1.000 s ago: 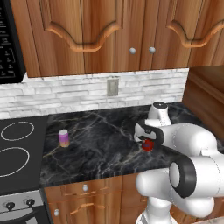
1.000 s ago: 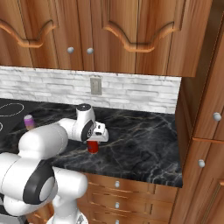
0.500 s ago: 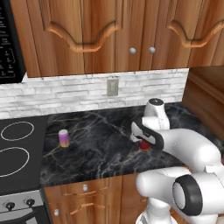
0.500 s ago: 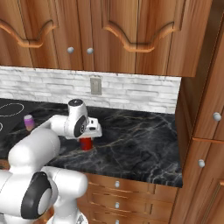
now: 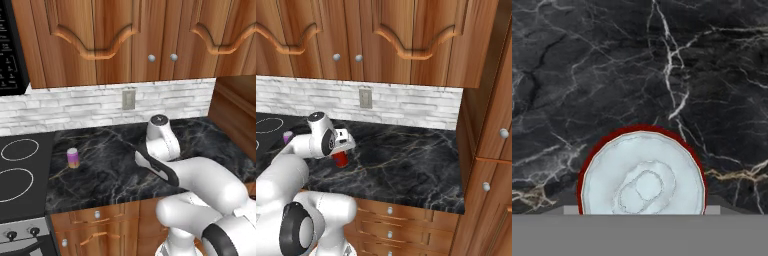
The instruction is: Four empty soda cans are scattered around the kitchen. Gather all the cans and cluster them next to the stove for recycling.
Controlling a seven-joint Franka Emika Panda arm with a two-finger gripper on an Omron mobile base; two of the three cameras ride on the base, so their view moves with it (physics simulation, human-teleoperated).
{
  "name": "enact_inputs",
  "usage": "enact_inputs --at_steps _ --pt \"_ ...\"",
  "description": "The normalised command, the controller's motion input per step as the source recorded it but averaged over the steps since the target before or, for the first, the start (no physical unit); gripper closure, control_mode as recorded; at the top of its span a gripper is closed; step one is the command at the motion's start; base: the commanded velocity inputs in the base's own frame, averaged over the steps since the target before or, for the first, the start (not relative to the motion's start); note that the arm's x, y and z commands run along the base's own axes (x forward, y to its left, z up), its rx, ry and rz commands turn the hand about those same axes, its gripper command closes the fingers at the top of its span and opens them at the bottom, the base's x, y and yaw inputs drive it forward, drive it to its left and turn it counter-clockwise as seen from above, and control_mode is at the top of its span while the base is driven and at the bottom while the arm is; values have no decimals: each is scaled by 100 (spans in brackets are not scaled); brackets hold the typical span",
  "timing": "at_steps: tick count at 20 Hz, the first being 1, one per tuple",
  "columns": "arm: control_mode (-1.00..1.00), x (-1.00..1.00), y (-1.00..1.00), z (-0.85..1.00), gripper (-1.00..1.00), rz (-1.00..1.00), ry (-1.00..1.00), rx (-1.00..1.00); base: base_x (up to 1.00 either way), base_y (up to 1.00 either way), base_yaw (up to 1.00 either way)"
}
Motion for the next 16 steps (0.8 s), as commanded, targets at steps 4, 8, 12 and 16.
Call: enact_inputs --at_steps 4,8,12,16 --pt "-100 0 50 12 100 16 -10 0 0 0 0" --pt "-100 0 40 2 100 13 -15 0 0 0 0" --pt "-100 1 39 0 100 13 -17 0 0 0 0" --pt "-100 8 35 0 100 12 -16 0 0 0 0"
